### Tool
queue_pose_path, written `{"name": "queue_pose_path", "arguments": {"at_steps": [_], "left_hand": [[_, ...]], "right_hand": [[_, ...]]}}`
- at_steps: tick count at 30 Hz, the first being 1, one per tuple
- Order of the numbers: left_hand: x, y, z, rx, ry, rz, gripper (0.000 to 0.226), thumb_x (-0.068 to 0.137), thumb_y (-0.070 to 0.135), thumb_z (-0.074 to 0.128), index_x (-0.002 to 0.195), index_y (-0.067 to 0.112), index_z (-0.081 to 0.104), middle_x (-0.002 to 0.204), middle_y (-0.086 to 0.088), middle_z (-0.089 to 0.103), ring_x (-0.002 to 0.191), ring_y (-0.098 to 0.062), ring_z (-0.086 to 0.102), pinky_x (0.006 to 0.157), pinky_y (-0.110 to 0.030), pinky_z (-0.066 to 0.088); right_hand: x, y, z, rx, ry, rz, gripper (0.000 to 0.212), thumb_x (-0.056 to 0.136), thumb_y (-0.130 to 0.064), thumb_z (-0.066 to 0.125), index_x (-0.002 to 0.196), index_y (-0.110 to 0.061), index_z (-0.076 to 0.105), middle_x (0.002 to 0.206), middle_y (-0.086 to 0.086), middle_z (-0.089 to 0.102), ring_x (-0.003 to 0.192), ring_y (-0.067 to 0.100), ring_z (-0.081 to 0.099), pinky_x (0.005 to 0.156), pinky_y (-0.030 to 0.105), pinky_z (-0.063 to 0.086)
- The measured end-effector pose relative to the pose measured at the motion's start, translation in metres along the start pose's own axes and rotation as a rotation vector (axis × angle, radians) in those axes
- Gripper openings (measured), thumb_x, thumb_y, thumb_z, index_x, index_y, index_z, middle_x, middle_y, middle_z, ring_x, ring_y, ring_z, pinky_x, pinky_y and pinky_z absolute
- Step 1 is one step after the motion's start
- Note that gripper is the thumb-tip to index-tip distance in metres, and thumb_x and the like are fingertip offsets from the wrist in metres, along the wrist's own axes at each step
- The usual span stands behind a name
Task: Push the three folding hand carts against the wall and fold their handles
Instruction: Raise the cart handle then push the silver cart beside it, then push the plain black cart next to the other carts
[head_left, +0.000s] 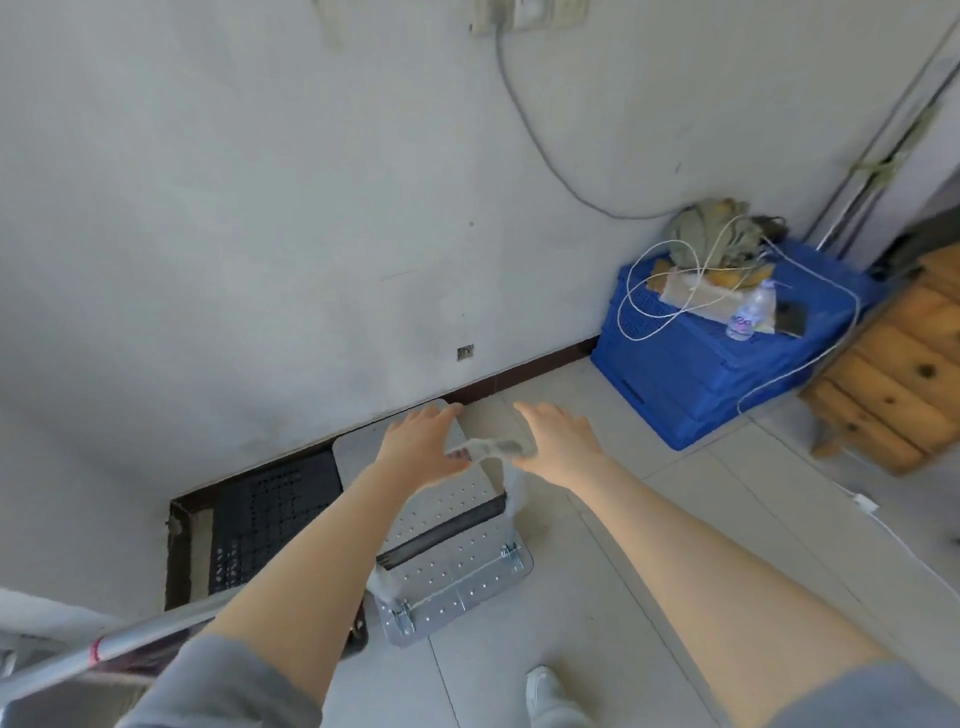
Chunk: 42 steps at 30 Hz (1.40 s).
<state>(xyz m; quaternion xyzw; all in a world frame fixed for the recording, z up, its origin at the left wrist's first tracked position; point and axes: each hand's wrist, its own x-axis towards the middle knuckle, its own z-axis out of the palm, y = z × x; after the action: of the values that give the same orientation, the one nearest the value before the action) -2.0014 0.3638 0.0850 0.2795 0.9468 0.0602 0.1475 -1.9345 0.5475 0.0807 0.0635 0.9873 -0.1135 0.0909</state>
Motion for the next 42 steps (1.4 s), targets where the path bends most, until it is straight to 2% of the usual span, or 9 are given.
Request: {"name": "queue_pose_path", "arguments": {"at_steps": [6,10,15,20,24,26,32,38,42], "left_hand": [[-0.024,0.102,-0.037,0.067,0.037,0.215,0.075,0.082,0.048,0.062,0.145,0.027,0.027,0.133,-0.006,0.049,0.122,-0.027,0.047,0.102,-0.042,0.038],[-0.054,0.187,-0.043,0.138,0.067,0.396,0.077,0.084,0.046,0.061,0.148,0.026,0.023,0.137,-0.006,0.046,0.126,-0.026,0.045,0.104,-0.042,0.036],[-0.116,0.299,-0.028,0.209,0.065,0.611,0.078,0.084,0.047,0.06,0.149,0.027,0.021,0.142,-0.004,0.043,0.133,-0.027,0.04,0.109,-0.046,0.033],[-0.219,0.412,0.02,0.248,0.008,0.83,0.073,0.085,0.047,0.06,0.147,0.025,0.027,0.14,-0.006,0.046,0.132,-0.027,0.041,0.107,-0.045,0.033],[-0.307,0.502,0.071,0.267,-0.099,1.018,0.076,0.086,0.046,0.059,0.15,0.029,0.021,0.152,-0.003,0.035,0.141,-0.025,0.031,0.114,-0.042,0.029],[-0.349,0.546,0.094,0.308,-0.122,1.112,0.077,0.085,0.048,0.06,0.149,0.028,0.021,0.152,-0.004,0.035,0.141,-0.026,0.031,0.114,-0.041,0.029],[-0.458,0.671,0.151,0.301,-0.169,1.382,0.079,0.081,0.051,0.063,0.147,0.026,0.027,0.147,-0.005,0.042,0.136,-0.027,0.039,0.11,-0.039,0.034],[-0.577,0.791,0.224,0.37,-0.237,1.627,0.077,0.082,0.053,0.06,0.146,0.026,0.027,0.144,-0.006,0.044,0.133,-0.028,0.041,0.107,-0.043,0.037],[-0.655,0.867,0.269,0.449,-0.266,1.767,0.078,0.084,0.055,0.057,0.147,0.024,0.024,0.146,-0.006,0.041,0.135,-0.028,0.039,0.106,-0.043,0.035]], "right_hand": [[-0.104,0.045,-0.046,0.016,0.125,0.201,0.076,0.083,-0.039,0.064,0.144,-0.021,0.023,0.133,0.013,0.046,0.121,0.031,0.046,0.094,0.045,0.041],[-0.188,0.082,-0.07,0.009,0.211,0.368,0.077,0.081,-0.041,0.067,0.142,-0.021,0.024,0.128,0.013,0.048,0.117,0.031,0.048,0.093,0.044,0.043],[-0.326,0.124,-0.081,0.011,0.315,0.577,0.075,0.081,-0.043,0.066,0.142,-0.023,0.026,0.131,0.011,0.049,0.119,0.032,0.047,0.092,0.043,0.043],[-0.5,0.154,-0.058,0.022,0.321,0.801,0.072,0.083,-0.042,0.064,0.142,-0.022,0.027,0.133,0.013,0.049,0.12,0.034,0.048,0.094,0.044,0.043],[-0.635,0.171,-0.03,0.106,0.314,1.038,0.07,0.084,-0.04,0.063,0.14,-0.018,0.028,0.133,0.016,0.048,0.122,0.034,0.047,0.094,0.043,0.043],[-0.699,0.175,-0.013,0.144,0.32,1.151,0.071,0.085,-0.041,0.062,0.142,-0.02,0.026,0.137,0.014,0.046,0.126,0.033,0.045,0.098,0.044,0.04],[-0.867,0.188,0.023,0.184,0.389,1.444,0.072,0.086,-0.044,0.058,0.144,-0.024,0.019,0.132,0.012,0.048,0.12,0.032,0.048,0.097,0.044,0.04],[-1.013,0.205,0.059,0.259,0.443,1.681,0.066,0.086,-0.038,0.058,0.141,-0.025,0.022,0.127,0.013,0.051,0.113,0.034,0.052,0.093,0.046,0.046],[-1.104,0.213,0.082,0.302,0.501,1.835,0.069,0.085,-0.039,0.06,0.142,-0.026,0.023,0.133,0.012,0.048,0.12,0.034,0.048,0.096,0.044,0.042]]}}
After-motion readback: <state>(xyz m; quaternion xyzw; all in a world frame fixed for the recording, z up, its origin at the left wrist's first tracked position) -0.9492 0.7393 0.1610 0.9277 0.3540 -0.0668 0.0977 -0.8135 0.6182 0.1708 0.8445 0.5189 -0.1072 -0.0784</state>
